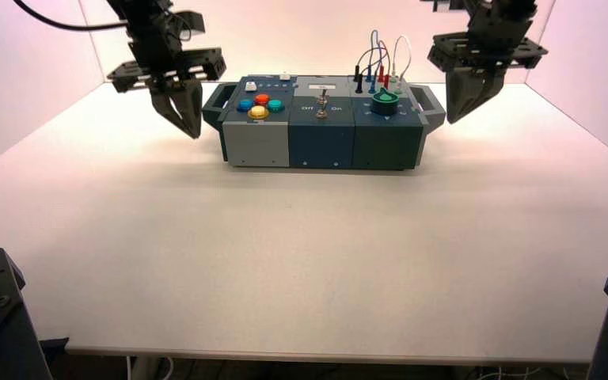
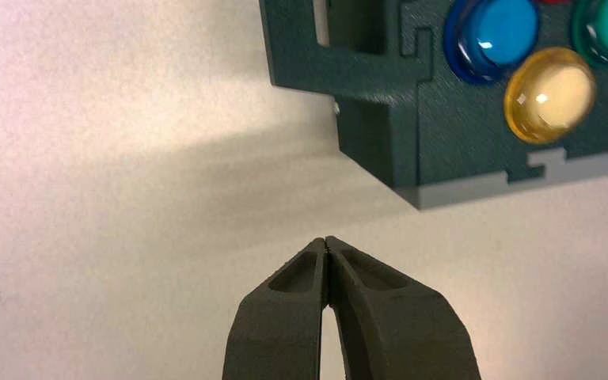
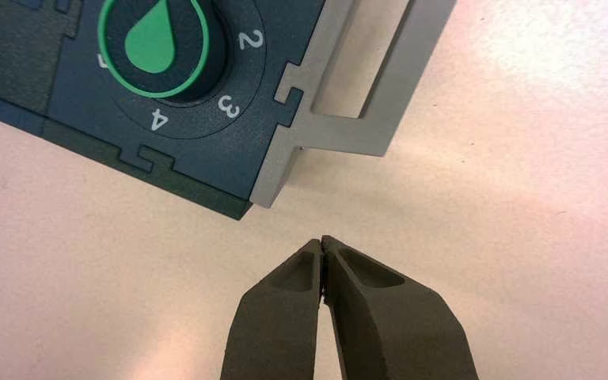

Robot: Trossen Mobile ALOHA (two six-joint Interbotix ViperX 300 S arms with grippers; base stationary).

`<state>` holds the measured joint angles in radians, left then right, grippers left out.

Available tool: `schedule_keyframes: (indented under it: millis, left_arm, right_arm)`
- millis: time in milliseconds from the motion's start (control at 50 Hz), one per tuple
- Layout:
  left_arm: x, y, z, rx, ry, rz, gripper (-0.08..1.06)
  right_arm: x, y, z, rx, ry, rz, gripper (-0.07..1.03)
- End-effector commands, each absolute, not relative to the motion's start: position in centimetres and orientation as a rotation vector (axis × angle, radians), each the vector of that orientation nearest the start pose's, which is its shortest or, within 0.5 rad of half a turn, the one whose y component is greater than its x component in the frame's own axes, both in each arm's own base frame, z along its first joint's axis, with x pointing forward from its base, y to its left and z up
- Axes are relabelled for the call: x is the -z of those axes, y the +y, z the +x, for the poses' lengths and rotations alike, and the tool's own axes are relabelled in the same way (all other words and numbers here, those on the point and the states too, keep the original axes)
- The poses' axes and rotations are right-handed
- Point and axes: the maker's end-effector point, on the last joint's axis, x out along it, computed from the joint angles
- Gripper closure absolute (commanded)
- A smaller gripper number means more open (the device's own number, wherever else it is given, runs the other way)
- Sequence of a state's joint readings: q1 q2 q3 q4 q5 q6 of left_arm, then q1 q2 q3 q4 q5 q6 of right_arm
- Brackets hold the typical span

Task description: Move the box away.

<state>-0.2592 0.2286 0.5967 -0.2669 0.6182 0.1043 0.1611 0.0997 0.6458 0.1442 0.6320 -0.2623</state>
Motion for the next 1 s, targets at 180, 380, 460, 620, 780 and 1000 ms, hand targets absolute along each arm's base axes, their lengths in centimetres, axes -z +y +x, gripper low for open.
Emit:
schedule_keyframes:
  millis: [180, 380, 460, 620, 780, 1000]
  left_arm:
    - [-2.4, -12.4, 36.1, 0.267, 1.364, -0.013, 1.01]
    - [-1.9, -12.6, 37.0, 0.276, 1.362, -0.002, 1.01]
    - [-1.6, -12.7, 37.4, 0.283, 1.364, 0.008, 1.01]
    - [-1.6, -12.8, 38.0, 0.284, 1.354, 0.008, 1.01]
    - [-1.7, -12.9, 38.5, 0.284, 1.331, 0.01, 1.01]
    - [-1.9, -13.0, 38.8, 0.283, 1.318, 0.004, 1.01]
  right_arm:
    - [-4.0, 7.7, 35.2, -0.309, 1.327, -0.176, 0.99]
    - [-3.5, 7.7, 36.3, -0.307, 1.309, -0.185, 0.99]
    - [-3.3, 7.8, 36.7, -0.311, 1.306, -0.19, 0.99]
    - [-3.0, 7.9, 37.8, -0.316, 1.291, -0.203, 0.99]
    - [-3.2, 8.0, 38.7, -0.312, 1.253, -0.212, 0.99]
    - [-3.4, 8.1, 39.6, -0.315, 1.218, -0.226, 0.99]
